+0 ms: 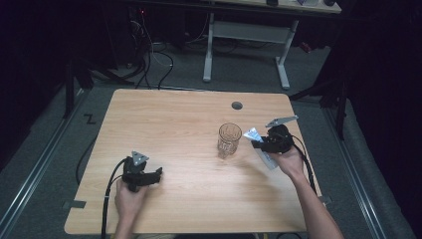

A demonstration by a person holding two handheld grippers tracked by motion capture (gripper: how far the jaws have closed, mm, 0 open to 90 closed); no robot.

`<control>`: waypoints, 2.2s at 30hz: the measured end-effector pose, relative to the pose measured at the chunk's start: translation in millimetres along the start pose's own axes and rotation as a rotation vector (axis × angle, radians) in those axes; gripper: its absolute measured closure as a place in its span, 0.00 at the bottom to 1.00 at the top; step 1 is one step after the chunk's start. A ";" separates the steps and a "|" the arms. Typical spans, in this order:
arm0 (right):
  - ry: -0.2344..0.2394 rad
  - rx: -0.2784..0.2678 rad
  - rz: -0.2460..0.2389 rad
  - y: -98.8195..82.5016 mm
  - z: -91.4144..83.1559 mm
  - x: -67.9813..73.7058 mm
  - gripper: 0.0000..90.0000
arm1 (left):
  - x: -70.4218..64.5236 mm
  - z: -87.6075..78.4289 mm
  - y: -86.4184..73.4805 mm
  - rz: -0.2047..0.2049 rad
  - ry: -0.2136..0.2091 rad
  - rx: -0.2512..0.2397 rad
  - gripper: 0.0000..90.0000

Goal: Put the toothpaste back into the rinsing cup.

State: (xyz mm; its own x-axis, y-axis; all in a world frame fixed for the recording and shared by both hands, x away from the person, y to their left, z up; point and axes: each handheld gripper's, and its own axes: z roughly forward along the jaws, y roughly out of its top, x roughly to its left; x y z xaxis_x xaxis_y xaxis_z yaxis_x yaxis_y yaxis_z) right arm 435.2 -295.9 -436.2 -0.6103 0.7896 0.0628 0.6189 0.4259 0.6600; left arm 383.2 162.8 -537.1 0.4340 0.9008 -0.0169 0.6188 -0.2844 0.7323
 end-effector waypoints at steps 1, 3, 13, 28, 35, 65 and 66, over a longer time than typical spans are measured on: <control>0.004 -0.009 0.003 0.5 -1.5 1.0 0.74 | 0.0 0.0 0.0 0.000 0.000 0.000 0.20; 0.015 -0.024 -0.003 2.1 -4.4 2.7 0.74 | 0.0 0.0 0.0 0.000 0.000 0.000 0.20; 0.045 -0.101 -0.029 12.3 -15.0 17.4 0.74 | 0.0 0.0 0.0 0.000 0.000 0.000 0.20; 0.086 -0.178 -0.065 27.0 -21.4 31.1 0.74 | 0.0 0.0 0.0 0.000 0.000 0.000 0.20; 0.104 -0.208 -0.073 35.3 -21.9 35.7 0.74 | 0.0 0.0 0.0 0.000 0.000 0.000 0.20; 0.100 -0.283 -0.060 68.5 -12.2 39.9 0.74 | 0.0 0.0 0.0 0.000 0.000 0.000 0.20; 0.097 -0.287 -0.062 69.1 -12.1 40.1 0.74 | 0.0 0.0 0.0 0.000 0.000 0.000 0.20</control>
State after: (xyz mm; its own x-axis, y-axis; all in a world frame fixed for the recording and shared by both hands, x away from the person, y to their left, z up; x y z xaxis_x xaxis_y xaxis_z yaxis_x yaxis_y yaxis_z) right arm 447.6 -240.2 -379.1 -0.6956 0.7142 0.0778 0.4226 0.3193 0.8482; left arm 383.2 162.9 -537.1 0.4340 0.9007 -0.0169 0.6187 -0.2844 0.7324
